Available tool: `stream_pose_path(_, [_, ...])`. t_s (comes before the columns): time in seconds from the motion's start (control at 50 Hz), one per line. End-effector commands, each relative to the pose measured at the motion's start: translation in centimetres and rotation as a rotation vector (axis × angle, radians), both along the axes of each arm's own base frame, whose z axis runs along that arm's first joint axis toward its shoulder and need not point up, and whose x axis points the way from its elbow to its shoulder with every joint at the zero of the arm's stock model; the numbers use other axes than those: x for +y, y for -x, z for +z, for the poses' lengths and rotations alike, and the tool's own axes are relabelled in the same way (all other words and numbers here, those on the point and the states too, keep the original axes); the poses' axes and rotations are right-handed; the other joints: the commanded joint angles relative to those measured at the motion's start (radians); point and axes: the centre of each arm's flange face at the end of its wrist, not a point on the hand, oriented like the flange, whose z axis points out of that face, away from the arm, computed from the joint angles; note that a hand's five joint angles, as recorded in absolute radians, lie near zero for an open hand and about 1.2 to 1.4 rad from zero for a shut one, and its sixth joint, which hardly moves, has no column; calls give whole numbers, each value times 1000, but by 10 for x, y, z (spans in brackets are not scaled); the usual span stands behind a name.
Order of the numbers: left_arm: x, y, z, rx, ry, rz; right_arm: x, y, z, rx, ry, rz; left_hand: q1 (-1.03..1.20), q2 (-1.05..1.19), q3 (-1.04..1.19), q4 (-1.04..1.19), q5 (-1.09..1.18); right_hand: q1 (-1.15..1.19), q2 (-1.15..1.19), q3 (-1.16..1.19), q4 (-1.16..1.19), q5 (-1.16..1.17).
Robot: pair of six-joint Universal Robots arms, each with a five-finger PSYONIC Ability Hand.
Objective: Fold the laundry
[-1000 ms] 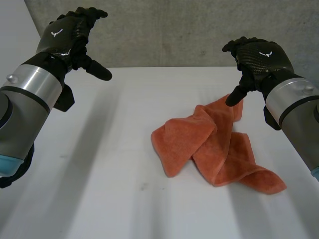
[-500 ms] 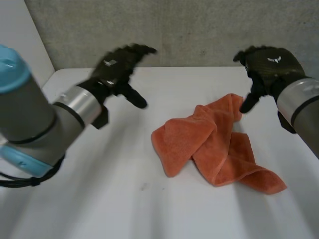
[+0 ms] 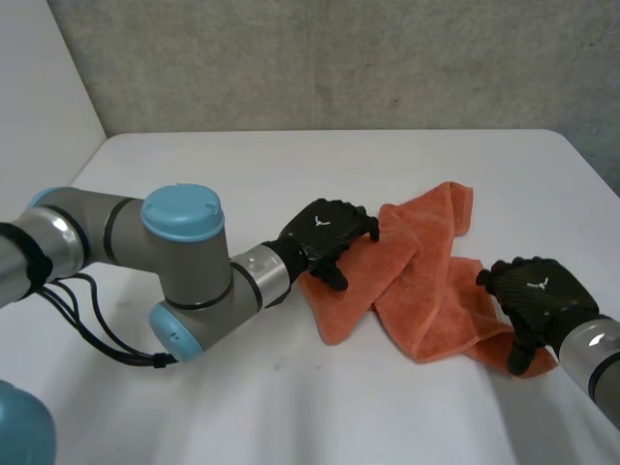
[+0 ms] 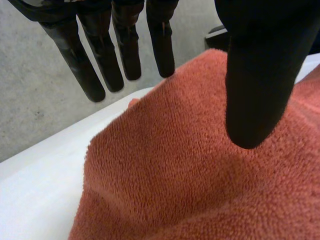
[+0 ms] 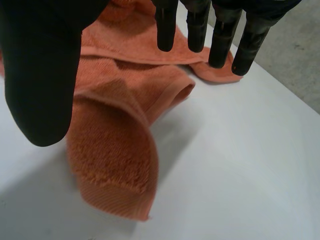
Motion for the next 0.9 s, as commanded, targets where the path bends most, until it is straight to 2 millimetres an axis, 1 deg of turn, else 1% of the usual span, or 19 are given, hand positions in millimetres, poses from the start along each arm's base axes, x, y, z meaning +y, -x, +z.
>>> stream_pose_path(0.02, [-5,2,-5,1,-2,6,-8,-1,-28,1,-19,-4,375,385,386,388,390,318,279,283,282,272])
stream_pose_path(0.14, [-2,0,-3,-18,14,2,-19,-3,-40,4,-53,0,871,881,882,885,886,831,792,796,795,786])
stream_pose_path(0.16, [1,-1,-1,-36,32,-2,-23,-3,-42,7,-57,-4,906,916,917,920,921,1006,967,971,970,961])
stream_pose_path(0.22, [4,-6,6,-67,70,11,-31,-3,-43,8,-52,-8,906,916,917,920,921,1183,1144,1148,1147,1137])
stream_pose_path(0.3, [9,-18,20,-145,151,78,-43,-4,-32,0,-9,-14,906,916,917,920,921,1183,1144,1148,1147,1138])
stream_pose_path(0.36, [26,-33,38,-218,172,135,-50,-6,-17,-20,47,-9,906,916,917,920,921,1183,1144,1148,1147,1138])
stream_pose_path(0.4, [42,-48,52,-250,148,167,-55,-8,10,-39,140,-7,906,916,917,920,921,1183,1144,1148,1147,1138])
stream_pose_path(0.46, [53,-58,58,-259,132,174,-61,-10,33,-52,221,-7,906,916,917,920,921,1183,1144,1148,1147,1138])
stream_pose_path(0.48, [66,-67,64,-258,118,175,-64,-12,41,-57,248,-1,906,916,917,920,921,1183,1144,1148,1147,1138])
stream_pose_path(0.54, [76,-74,71,-248,122,178,-66,-16,48,-62,266,7,906,916,917,920,921,1183,1144,1148,1147,1138])
stream_pose_path(0.6, [73,-76,79,-212,159,196,-57,-25,48,-62,239,41,898,908,909,912,913,1183,1144,1148,1147,1138])
stream_pose_path(0.62, [70,-74,80,-199,173,199,-54,-27,47,-59,224,51,712,722,723,726,727,1183,1144,1148,1147,1138])
stream_pose_path(0.64, [65,-70,84,-167,201,206,-45,-32,45,-59,197,71,245,255,256,259,260,1183,1144,1148,1147,1138])
stream_pose_path(0.68, [60,-64,86,-141,231,208,-38,-35,43,-57,175,86,-145,-136,-135,-132,-131,1183,1144,1148,1147,1138])
stream_pose_path(0.72, [47,-54,76,-136,232,206,-29,-35,40,-56,150,94,-261,-252,-251,-248,-246,1183,1144,1148,1147,1138])
stream_pose_path(0.8, [28,-32,56,-140,210,184,-15,-31,46,-60,162,93,-294,-284,-283,-280,-279,1183,1144,1148,1147,1138])
stream_pose_path(0.84, [27,-26,51,-138,204,175,-13,-31,47,-61,165,95,-294,-284,-283,-280,-279,1183,1144,1148,1147,1138])
stream_pose_path(0.86, [23,-11,37,-133,188,148,-6,-29,48,-62,167,96,-294,-284,-283,-280,-279,1183,1144,1148,1147,1138])
stream_pose_path(0.9, [20,-1,27,-129,181,118,-3,-29,49,-62,167,98,-294,-284,-283,-280,-279,1183,1144,1148,1147,1138])
